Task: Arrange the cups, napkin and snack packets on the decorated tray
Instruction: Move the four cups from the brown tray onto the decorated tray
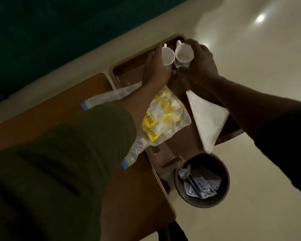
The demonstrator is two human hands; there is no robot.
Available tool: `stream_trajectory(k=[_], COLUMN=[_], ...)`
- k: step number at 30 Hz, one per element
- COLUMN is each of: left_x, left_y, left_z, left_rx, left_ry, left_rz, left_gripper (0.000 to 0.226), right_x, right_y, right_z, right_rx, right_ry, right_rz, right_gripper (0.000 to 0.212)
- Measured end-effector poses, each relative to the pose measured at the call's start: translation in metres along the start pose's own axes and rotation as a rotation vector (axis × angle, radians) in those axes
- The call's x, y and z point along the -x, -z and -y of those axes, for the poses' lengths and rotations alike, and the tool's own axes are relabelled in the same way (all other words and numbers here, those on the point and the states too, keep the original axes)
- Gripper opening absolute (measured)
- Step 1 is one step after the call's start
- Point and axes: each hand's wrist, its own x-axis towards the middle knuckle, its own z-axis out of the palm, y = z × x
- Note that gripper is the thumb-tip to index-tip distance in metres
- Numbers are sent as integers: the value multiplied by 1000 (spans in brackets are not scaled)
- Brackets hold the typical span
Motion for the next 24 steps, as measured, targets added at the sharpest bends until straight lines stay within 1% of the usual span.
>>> stream_trajectory(k=[5,7,10,12,13,16,18,20,24], left_x=[-17,-19,-17,-10,-7,9,15,21,33], left_y=[-14,-17,-18,-18,-17,-12,-8,-3,10], left_z=[2,1,-1,-2,-2,-1,-3,-5,-15], left_rx=[-43,-71,-96,-62,-48,2,34,46,63], left_ry=[76,92,102,121,125,101,79,59,25], left_rz=[-45,-59,-82,-79,-74,-61,-66,-64,-85], left_gripper=[74,72,62,59,59,60,64,68,65], right_x=[-8,-11,-12,-7,-4,11,17,24,37], right_y=[-5,-9,-16,-17,-15,-8,-5,-5,2], right_z=[-5,-8,-13,-16,-16,-15,-15,-13,-8], right_rx=[120,157,126,135,149,122,128,167,142], right_ry=[91,115,36,-15,-1,97,140,142,124], right_rz=[49,29,-15,-31,-32,-60,-97,-112,-177], right_gripper=[60,50,32,25,24,32,44,56,58])
